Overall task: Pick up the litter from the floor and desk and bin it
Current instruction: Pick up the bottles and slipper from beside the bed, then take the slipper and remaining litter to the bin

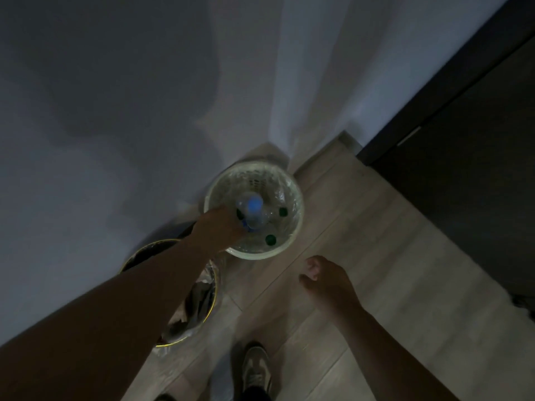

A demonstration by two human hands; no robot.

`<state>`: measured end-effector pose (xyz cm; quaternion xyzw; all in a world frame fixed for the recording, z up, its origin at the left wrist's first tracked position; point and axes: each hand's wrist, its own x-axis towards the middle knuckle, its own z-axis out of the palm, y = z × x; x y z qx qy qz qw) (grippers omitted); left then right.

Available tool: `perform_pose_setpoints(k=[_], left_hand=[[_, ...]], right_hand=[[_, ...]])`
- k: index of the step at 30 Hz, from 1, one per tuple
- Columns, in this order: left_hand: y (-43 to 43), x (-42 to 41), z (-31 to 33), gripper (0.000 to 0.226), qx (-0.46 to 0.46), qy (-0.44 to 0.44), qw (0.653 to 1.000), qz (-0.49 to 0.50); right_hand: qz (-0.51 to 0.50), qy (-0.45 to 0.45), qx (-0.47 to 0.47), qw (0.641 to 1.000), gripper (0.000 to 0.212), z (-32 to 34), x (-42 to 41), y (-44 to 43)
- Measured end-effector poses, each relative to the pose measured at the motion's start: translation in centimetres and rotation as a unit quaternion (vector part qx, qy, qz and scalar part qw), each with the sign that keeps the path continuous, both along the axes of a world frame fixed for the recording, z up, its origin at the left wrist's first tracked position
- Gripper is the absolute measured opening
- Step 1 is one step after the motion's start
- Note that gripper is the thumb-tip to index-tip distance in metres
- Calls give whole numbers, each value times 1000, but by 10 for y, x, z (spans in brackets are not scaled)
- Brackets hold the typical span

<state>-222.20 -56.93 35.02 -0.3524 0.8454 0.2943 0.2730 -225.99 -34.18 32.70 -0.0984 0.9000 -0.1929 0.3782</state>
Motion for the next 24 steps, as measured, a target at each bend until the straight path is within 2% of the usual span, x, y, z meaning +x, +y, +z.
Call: perform_pose_setpoints(k=[2, 5, 8, 12, 15, 20, 24], left_hand=[[2, 12, 10, 26, -2, -10, 999, -38], [-2, 31, 31, 42, -22, -14, 998, -65], [-6, 50, 72, 45, -49, -25, 993, -108], [-10, 82, 146, 47, -94, 3, 981, -170], [-12, 106, 208, 44, -110, 7, 981, -158], [-22, 166, 301, 48, -136, 23, 984, -110], [-32, 232, 366, 52, -177, 54, 981, -50]], right_hand=[[5, 0, -1, 1000, 43, 10, 0, -2], [26, 6, 2, 1000, 44, 32, -1, -6], [63, 17, 9, 998, 45, 68, 1, -14], [160, 60, 9, 985, 42, 137, 8, -24], [220, 98, 2, 971, 39, 197, 15, -32], [311, 134, -32, 940, 48, 299, 35, -63], [383, 177, -64, 904, 37, 375, 70, -103]])
